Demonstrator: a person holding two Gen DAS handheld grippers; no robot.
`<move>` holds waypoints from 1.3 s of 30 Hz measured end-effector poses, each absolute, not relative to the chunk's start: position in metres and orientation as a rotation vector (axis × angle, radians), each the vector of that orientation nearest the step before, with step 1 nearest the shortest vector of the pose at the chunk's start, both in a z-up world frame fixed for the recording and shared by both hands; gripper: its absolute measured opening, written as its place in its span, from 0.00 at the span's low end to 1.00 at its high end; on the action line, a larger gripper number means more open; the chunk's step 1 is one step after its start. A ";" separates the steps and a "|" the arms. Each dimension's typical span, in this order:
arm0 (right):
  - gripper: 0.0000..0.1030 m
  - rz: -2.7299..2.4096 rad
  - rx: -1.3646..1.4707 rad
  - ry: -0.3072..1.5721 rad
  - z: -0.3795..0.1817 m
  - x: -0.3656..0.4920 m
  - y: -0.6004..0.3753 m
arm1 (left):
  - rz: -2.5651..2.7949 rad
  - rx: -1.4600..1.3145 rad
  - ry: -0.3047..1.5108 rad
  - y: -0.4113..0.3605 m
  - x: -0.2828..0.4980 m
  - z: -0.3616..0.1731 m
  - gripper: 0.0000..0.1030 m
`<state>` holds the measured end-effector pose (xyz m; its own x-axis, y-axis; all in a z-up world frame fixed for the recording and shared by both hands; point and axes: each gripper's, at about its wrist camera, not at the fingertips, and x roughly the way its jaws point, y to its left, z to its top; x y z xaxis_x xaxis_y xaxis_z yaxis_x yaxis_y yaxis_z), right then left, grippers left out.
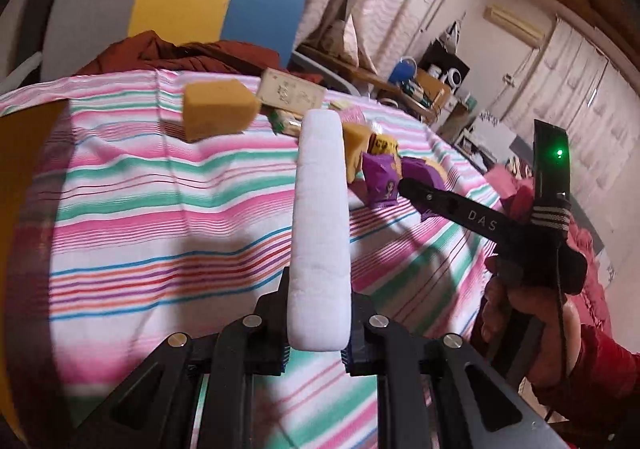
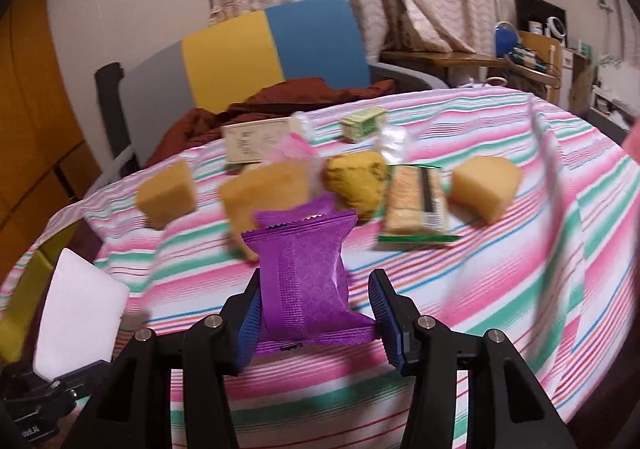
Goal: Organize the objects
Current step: 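Carry both items over the gold tray and open both tools to drop them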
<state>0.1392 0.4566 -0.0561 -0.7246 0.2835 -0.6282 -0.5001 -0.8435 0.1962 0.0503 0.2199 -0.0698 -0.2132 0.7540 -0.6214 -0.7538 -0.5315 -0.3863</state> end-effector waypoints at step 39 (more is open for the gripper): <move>0.65 3.112 -1.404 0.422 -0.047 -0.008 0.122 | 2.544 -1.247 -0.131 -0.041 -0.029 -0.059 0.17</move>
<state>-0.0083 0.1217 -0.0474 -0.6298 -0.3640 -0.6862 0.1682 -0.9264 0.3370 -0.0288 -0.0409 -0.0591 -0.5762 0.3096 -0.7564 -0.2304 -0.9495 -0.2132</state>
